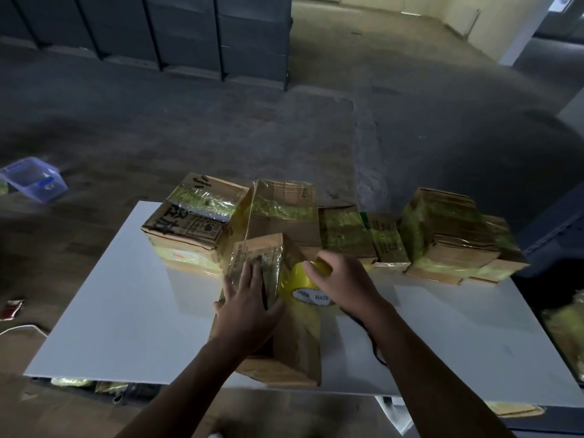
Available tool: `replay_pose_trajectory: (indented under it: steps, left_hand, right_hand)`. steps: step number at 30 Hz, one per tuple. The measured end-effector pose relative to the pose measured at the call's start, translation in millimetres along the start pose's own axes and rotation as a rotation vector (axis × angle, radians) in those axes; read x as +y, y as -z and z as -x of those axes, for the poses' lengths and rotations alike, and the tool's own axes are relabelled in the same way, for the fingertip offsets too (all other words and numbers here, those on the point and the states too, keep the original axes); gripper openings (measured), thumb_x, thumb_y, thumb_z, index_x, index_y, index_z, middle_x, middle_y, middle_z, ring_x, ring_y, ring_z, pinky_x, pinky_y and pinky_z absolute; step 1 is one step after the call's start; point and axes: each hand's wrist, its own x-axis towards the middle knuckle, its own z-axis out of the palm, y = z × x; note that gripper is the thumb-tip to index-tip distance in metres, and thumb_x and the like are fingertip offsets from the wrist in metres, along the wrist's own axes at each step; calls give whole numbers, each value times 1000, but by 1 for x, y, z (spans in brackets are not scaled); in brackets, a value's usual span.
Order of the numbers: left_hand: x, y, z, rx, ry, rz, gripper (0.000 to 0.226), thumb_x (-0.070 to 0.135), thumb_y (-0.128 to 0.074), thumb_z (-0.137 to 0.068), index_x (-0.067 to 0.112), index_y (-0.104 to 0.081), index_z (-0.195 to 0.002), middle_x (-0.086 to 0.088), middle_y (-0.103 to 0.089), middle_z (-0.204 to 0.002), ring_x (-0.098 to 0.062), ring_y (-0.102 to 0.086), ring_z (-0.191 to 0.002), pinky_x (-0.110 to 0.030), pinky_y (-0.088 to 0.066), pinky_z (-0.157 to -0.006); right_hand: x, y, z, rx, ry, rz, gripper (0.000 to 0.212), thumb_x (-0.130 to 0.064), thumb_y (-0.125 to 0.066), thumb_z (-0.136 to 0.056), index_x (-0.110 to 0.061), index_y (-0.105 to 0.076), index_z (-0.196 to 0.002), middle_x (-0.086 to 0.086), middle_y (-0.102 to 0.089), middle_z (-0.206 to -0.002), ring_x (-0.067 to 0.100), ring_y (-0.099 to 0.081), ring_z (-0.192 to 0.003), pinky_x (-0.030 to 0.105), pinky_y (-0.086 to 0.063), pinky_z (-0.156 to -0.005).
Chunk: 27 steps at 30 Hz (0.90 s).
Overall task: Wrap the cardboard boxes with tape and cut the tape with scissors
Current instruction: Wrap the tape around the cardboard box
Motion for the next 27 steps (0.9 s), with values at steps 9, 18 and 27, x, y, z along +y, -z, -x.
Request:
replay_pose_trajectory:
  steps: [9,18,27]
  left_hand:
    - [-30,-13,24,-20,72,495,91,62,-42,-75,22,-18,-153,1,-17,-160,-25,-19,-145,-49,-26,-115]
    - [-67,-31,23,-11,240,862,80,57,-55,-71,29,-40,-145,-3,-42,-149,-25,-44,-131,-51,-40,-107]
    - [-91,-42,17,-199,202,942,65,33,-55,-95,29,-21,-150,-8,-26,-157,-31,-34,-139,-52,-33,-112]
  right_hand:
    - [-6,-13,1,-90,-127,-456,33,-64,-56,-78,-35,-71,-77,-16,-67,-73,-2,-62,-72,11,-43,-59]
    - [-25,-27,0,-90,-11,64,49,-56,-50,-89,-20,-46,-56,-7,-36,-48,5,-33,-41,27,-24,-45]
    - [-31,-42,10,-215,-68,259,51,-45,-47,-95,-15,-34,-57,0,-30,-52,15,-31,-47,30,-21,-50]
